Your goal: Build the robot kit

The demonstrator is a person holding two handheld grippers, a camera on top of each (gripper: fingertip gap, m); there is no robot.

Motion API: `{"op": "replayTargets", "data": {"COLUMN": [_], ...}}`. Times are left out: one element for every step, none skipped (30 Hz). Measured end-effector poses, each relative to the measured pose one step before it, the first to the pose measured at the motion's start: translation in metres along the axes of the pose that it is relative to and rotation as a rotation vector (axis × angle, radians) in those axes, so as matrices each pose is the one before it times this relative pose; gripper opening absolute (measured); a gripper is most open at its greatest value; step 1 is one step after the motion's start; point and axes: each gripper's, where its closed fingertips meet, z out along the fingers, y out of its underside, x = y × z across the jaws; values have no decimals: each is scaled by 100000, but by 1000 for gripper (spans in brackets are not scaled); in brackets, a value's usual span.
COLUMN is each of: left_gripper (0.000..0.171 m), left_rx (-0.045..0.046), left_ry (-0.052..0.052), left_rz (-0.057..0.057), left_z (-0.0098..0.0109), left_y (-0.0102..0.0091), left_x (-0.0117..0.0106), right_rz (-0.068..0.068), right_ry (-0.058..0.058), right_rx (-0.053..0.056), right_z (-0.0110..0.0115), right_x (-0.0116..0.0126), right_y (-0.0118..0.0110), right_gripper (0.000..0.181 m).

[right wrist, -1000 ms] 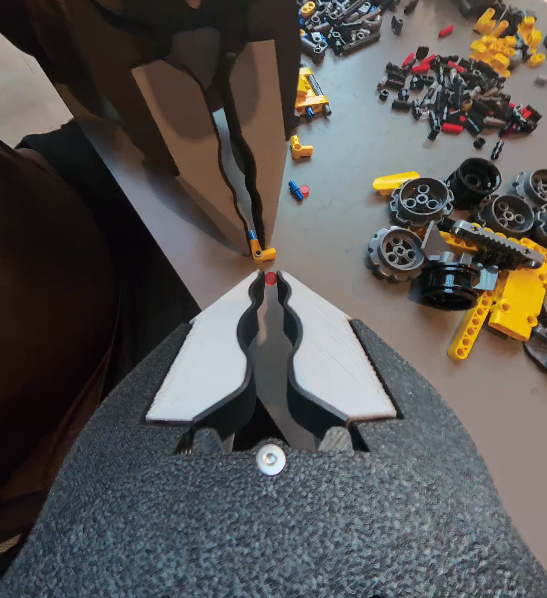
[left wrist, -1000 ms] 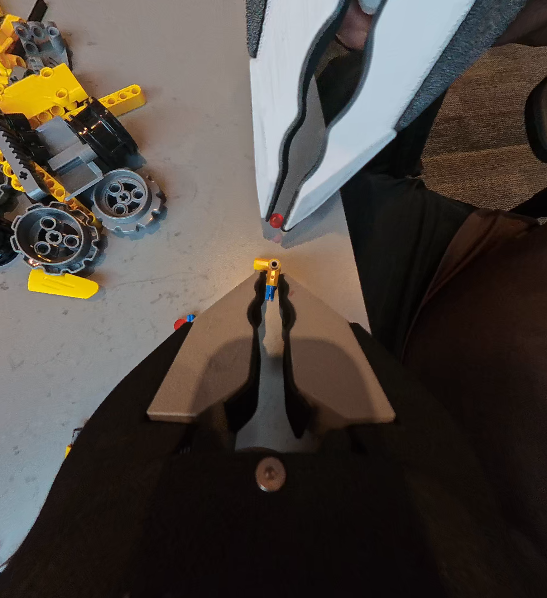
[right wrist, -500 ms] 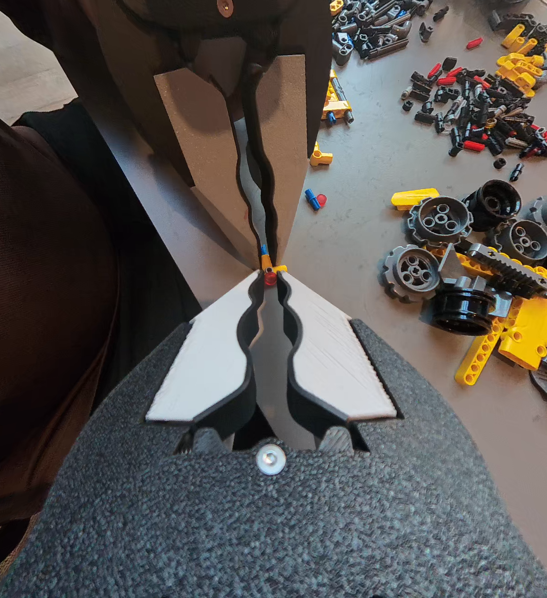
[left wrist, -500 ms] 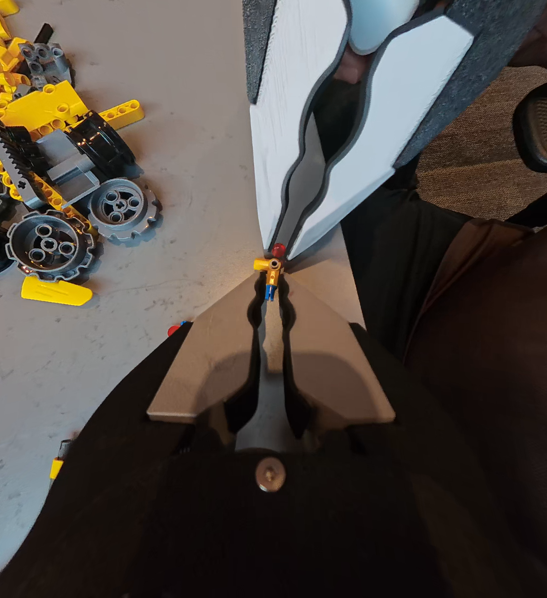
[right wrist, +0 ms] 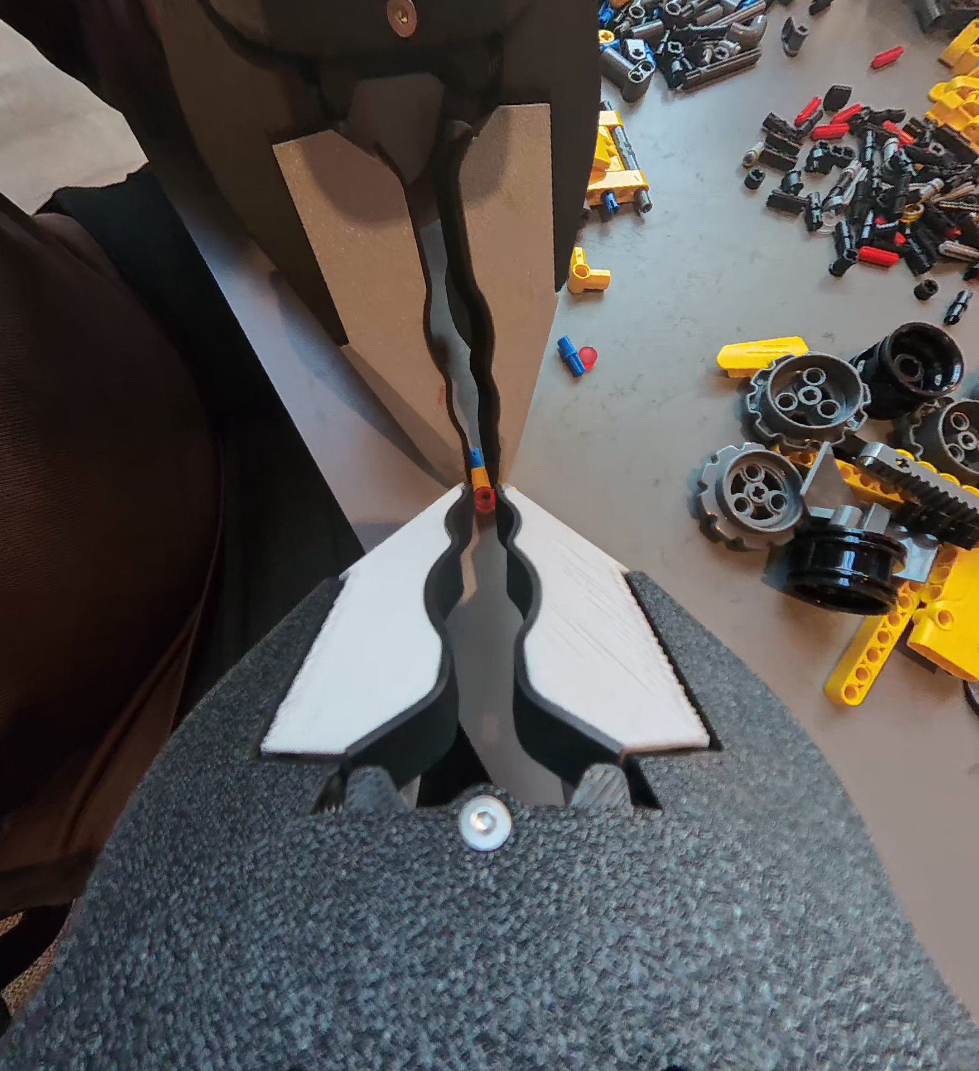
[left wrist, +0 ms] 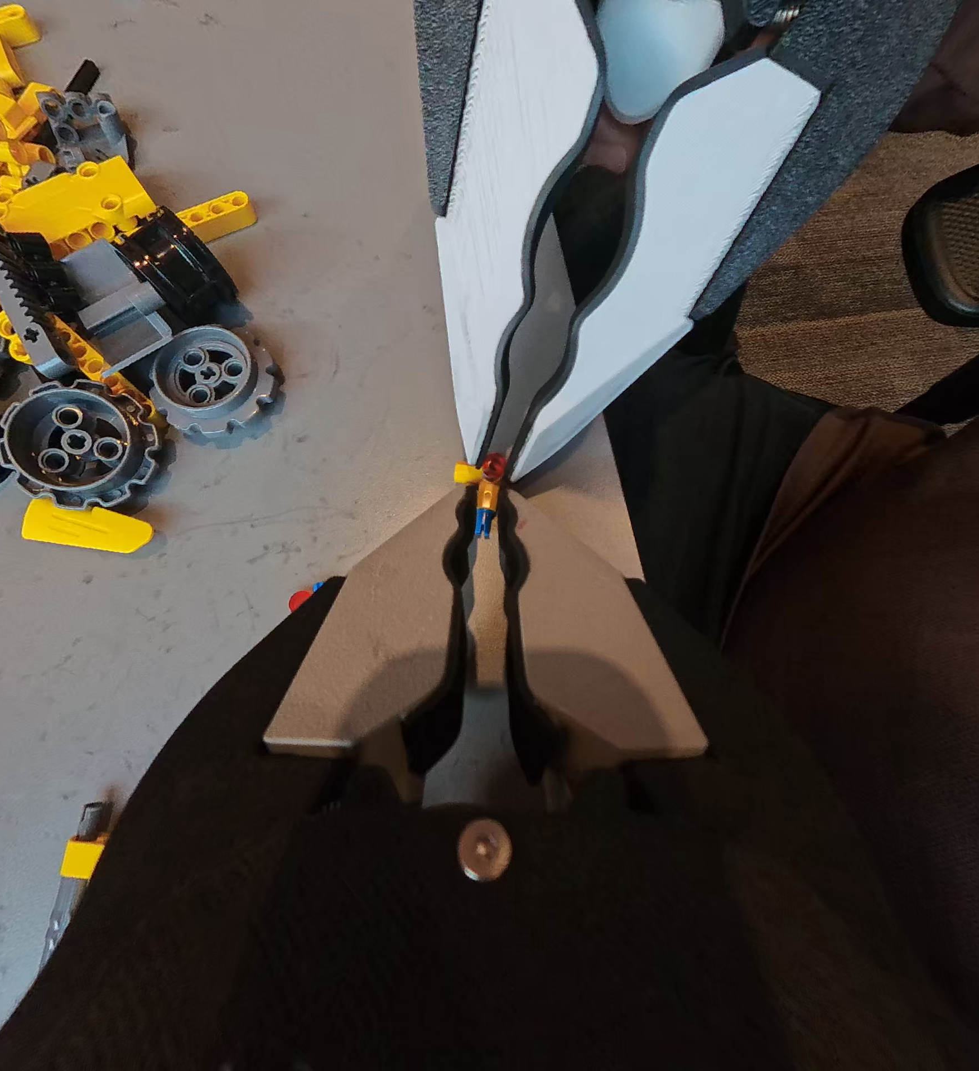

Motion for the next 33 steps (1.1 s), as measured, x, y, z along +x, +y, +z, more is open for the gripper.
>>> {"op": "replayTargets", "data": {"left_gripper": [4, 4, 4, 4, 4, 4, 4, 4, 4, 4, 4, 4, 4, 4, 4, 4, 4, 4, 4, 4, 4, 4, 4, 4, 4, 4, 4, 4, 4, 4, 4, 4, 4], "left_rx": [108, 122, 139, 104, 39, -14, 12, 99, 32, -10, 15, 37, 12, -6, -9, -3, 4, 16, 43, 25, 18, 14, 12, 1, -12, -6, -2, -5, -8, -19, -4, 22, 33], "left_ry": [-63, -42, -18, -20, -28, -17, -22, 74, 14, -24, 4, 42, 40, 14, -63, -81, -94, 23, 149, 181, 165, 142, 33, -57, -95, -104, -65, -38, -69, -177, -274, -191, -88], "left_rz": [28, 4, -18, 0, 57, 69, 9, -62, -1, 83, 34, -39, 26, 177, 286, 333, 226, 31, -124, -189, -177, -149, -28, 80, 103, 114, 78, 40, 95, 248, 313, 210, 110], "left_z": [7, -6, 2, -1, 2, -2, -6, 1, -5, 6, -7, 3, 1, -1, -2, 5, -1, 1, -3, 11, -4, 3, 8, -8, -2, -1, 7, -1, -1, -3, 3, -1, 8], "left_y": [0, -2, 1, 8, -4, 3, 4, 4, 2, -4, 6, -6, -2, 2, 5, -3, 3, -2, -2, -1, 0, -6, 4, -5, 4, 3, -5, 2, 2, -7, 1, -12, 5], "left_x": [-3, 1, -4, 4, 2, 3, -15, -8, 1, 2, 7, -1, 4, -1, 1, -4, 1, 1, 8, -2, 4, 1, -4, 7, -1, -3, -3, 2, -6, -1, 0, 0, -1], "right_rz": [-424, -562, -744, -902, -784, -391, 114, 393, 386, 312, 490, 804, 1137, 1593, 1873, 1197, 44, -982, -1567, -1528, -1245, -1247, -1295, -1211, -385, 959, 1663, 1924, 2010, 1854, 1557, 281, -1736], "right_ry": [-119, -45, 42, 14, -175, -532, -611, -639, -503, -464, -498, -764, -1025, -1293, -1408, -1151, -637, -276, -119, -78, -153, 48, 152, -205, -529, -1034, -1347, -1511, -1732, -1726, -1302, -406, 695], "right_rx": [-559, -584, -614, -577, -436, -342, -307, -149, 72, 202, 314, 405, 513, 489, 433, 332, 170, 72, 75, 35, -114, -216, -151, -19, 232, 401, 559, 753, 743, 536, 24, -404, -732], "right_z": [3, 8, 17, 36, 47, 45, 21, 4, -6, 12, 3, 5, -1, 5, 7, 1, 6, -1, -5, -9, -17, 2, 5, 3, 4, 3, 11, -6, -4, 2, -10, -6, -22], "right_x": [6, -6, 5, -12, -36, -48, -14, 2, -2, -23, -14, -9, -5, -4, -11, -9, -15, -26, -13, -22, -25, -20, -22, -44, -24, -14, -14, -8, -4, -4, -16, -13, -9], "right_y": [7, -1, -10, -22, -43, -40, -8, 18, 11, -5, 12, 21, 5, 11, 2, 10, 7, 14, 20, 11, 13, 14, 5, 11, -6, 0, 3, 8, 5, 14, 9, 10, 11], "right_gripper": [6, 7, 6, 6, 6, 6, 6, 6, 6, 6, 6, 6, 6, 6, 6, 6, 6, 6, 6, 6, 6, 6, 7, 7, 6, 6, 6, 7, 7, 7, 7, 7, 6]}}
